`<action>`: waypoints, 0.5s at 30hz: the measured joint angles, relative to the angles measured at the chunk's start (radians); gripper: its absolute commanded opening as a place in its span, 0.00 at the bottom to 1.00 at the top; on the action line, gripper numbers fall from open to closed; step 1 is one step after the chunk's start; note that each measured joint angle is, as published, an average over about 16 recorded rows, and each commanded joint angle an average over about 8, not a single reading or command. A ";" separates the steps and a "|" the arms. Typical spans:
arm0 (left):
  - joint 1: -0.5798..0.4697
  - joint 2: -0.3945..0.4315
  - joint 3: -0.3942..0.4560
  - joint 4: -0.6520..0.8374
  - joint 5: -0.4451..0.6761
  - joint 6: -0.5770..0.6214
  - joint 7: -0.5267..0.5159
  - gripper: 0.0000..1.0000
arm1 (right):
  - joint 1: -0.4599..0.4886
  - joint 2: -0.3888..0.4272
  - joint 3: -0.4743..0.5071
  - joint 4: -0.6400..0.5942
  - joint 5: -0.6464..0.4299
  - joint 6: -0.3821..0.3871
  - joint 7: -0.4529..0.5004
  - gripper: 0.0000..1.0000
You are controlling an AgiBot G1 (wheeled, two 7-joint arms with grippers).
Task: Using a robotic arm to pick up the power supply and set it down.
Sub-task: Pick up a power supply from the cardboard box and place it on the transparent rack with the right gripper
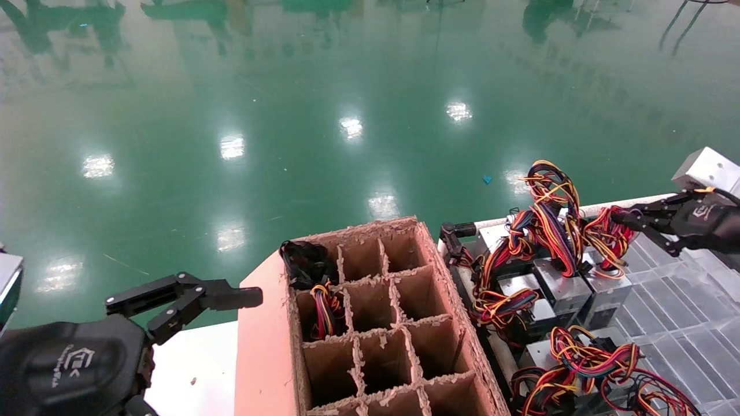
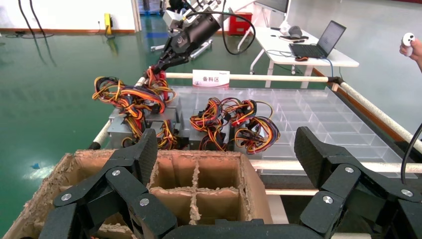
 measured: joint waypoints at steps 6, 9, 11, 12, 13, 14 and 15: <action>0.000 0.000 0.000 0.000 0.000 0.000 0.000 1.00 | -0.013 -0.005 0.006 0.001 0.009 0.009 0.000 0.84; 0.000 0.000 0.000 0.000 0.000 0.000 0.000 1.00 | -0.019 -0.007 0.008 0.000 0.012 0.010 0.002 1.00; 0.000 0.000 0.000 0.000 0.000 0.000 0.000 1.00 | -0.021 -0.007 0.009 -0.001 0.014 0.011 0.003 1.00; 0.000 0.000 0.000 0.000 0.000 0.000 0.000 1.00 | -0.022 -0.008 0.010 -0.001 0.014 0.011 0.004 1.00; 0.000 0.000 0.000 0.000 0.000 0.000 0.000 1.00 | -0.023 -0.008 0.011 -0.001 0.015 0.012 0.004 1.00; 0.000 0.000 0.000 0.000 0.000 0.000 0.000 1.00 | -0.023 -0.008 0.011 -0.001 0.016 0.011 0.004 1.00; 0.000 0.000 0.000 0.000 -0.001 0.000 0.000 1.00 | -0.023 -0.008 0.011 -0.001 0.016 0.011 0.005 1.00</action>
